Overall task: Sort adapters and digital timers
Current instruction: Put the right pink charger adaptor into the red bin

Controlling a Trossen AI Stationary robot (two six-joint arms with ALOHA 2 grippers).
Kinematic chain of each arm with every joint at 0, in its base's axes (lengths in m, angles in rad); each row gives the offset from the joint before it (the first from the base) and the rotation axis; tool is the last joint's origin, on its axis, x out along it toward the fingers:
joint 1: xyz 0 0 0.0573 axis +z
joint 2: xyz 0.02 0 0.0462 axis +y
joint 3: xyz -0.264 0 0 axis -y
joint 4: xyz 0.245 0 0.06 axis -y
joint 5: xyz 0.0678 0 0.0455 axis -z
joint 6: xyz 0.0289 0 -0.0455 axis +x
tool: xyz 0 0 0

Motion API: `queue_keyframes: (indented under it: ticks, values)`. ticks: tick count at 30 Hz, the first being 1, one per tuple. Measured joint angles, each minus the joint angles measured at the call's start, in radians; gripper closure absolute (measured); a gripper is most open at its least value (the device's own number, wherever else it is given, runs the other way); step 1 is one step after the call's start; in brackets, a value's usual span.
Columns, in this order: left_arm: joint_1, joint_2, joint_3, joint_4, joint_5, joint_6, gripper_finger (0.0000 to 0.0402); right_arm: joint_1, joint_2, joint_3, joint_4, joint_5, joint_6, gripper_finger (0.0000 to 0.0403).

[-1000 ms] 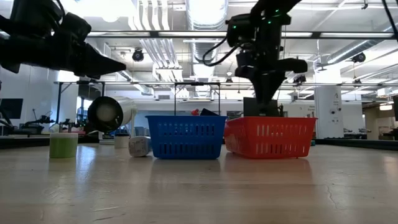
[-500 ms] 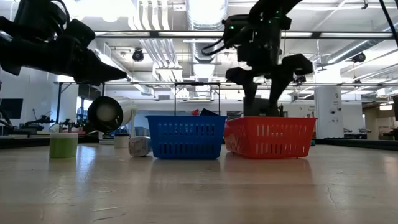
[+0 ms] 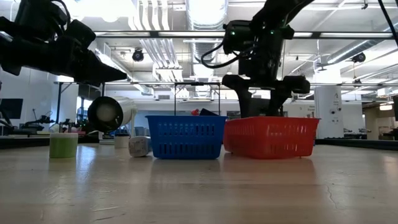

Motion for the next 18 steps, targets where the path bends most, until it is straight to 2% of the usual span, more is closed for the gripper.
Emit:
queue_keyframes:
  ticks: [11,18]
  values:
    - [0.000,0.000,0.000,0.000,0.000,0.000,0.0390,-0.063,0.035,-0.001,-0.021,-0.028,0.012,0.0138]
    - [0.000,0.000,0.000,0.000,0.000,0.003,0.0390,-0.055,0.041,-0.002,-0.019,-0.029,0.018,0.0138]
